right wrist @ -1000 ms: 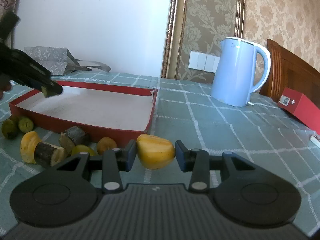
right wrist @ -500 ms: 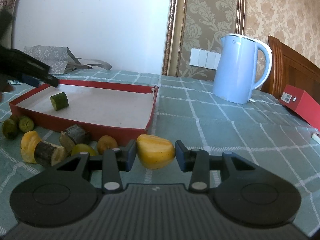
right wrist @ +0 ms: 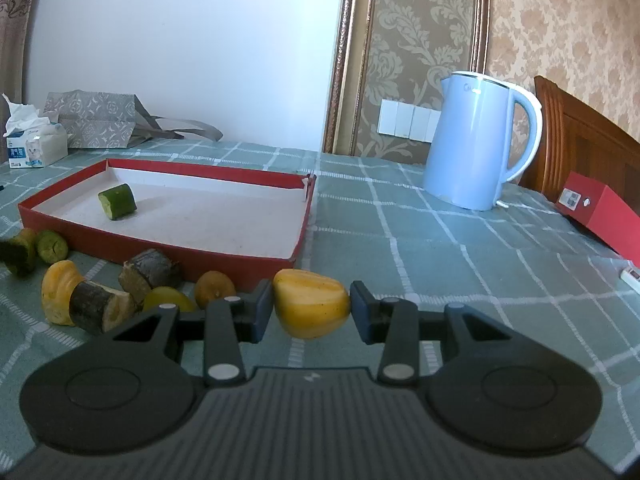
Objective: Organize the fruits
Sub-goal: 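Carry the cucumber chunk into the tray and open the left tool, then lower the yellow jackfruit chunk into the tray and open the right tool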
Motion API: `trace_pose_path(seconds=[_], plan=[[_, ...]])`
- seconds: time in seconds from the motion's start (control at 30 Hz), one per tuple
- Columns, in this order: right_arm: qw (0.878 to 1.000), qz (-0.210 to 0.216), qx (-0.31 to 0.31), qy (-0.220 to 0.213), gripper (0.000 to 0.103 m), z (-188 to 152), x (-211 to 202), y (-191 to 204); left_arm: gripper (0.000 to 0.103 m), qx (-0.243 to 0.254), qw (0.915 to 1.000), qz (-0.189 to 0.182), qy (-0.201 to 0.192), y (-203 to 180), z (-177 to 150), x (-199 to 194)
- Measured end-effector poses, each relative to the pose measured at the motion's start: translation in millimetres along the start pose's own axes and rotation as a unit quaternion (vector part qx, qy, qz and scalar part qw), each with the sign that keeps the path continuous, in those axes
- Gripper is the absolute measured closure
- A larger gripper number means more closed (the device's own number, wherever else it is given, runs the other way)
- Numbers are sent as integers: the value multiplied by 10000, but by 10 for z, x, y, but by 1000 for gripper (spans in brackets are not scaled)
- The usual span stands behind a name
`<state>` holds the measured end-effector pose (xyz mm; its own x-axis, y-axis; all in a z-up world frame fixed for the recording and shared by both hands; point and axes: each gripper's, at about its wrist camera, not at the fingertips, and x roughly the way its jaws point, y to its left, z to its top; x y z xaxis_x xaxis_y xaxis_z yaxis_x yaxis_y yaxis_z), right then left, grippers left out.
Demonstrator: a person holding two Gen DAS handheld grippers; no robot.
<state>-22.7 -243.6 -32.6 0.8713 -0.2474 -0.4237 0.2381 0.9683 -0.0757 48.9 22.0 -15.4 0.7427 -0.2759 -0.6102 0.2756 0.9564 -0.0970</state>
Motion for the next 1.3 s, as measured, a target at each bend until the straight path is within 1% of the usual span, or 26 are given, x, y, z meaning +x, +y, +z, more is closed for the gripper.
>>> trace_pose_path(seconds=[0.1,0.2,0.3,0.43,0.53,0.6,0.67,0.77,0.8,0.83,0.9,1.03,1.1,1.17,1.3], plan=[[10000,0,10,-1,64,1,-3,-6,31,111,9999,16,46,-10,-103,5],[10000,8,35,11,64,-2,-6,-15,30,194,9997,110,60,-28,-119,30],[10000,34,61,39,64,-1,2,-24,25,220,9997,71,59,-33,-137,50],[9999,35,128,79,64,0,15,-44,21,340,9994,75,52,-50,-157,65],[9998,24,167,83,64,1,20,-55,20,400,9991,121,7,-68,-175,77],[9998,24,198,64,64,3,15,-62,20,494,9985,232,-35,-96,-190,98],[9997,67,217,47,64,5,8,-66,15,523,9979,363,-106,-119,-216,108],[9994,133,318,25,64,22,-13,-98,12,452,9984,322,-83,-85,-214,115],[9992,154,363,19,64,37,-21,-113,9,469,9984,304,-68,-89,-213,118],[9990,179,401,16,64,57,-28,-128,7,490,9983,305,-51,-97,-211,122],[9989,220,409,19,64,112,-34,-134,6,478,9984,313,-36,-91,-210,126],[9996,200,118,-135,64,255,-7,-32,5,475,9984,296,-28,-87,-210,130],[9994,288,37,-201,64,369,38,28,4,490,9984,283,-18,-93,-202,138],[9991,365,-9,-233,64,503,135,88,4,496,9984,280,-14,-99,-202,142],[9990,341,-193,-197,64,739,444,217,2,510,9983,265,-6,-96,-209,142]])
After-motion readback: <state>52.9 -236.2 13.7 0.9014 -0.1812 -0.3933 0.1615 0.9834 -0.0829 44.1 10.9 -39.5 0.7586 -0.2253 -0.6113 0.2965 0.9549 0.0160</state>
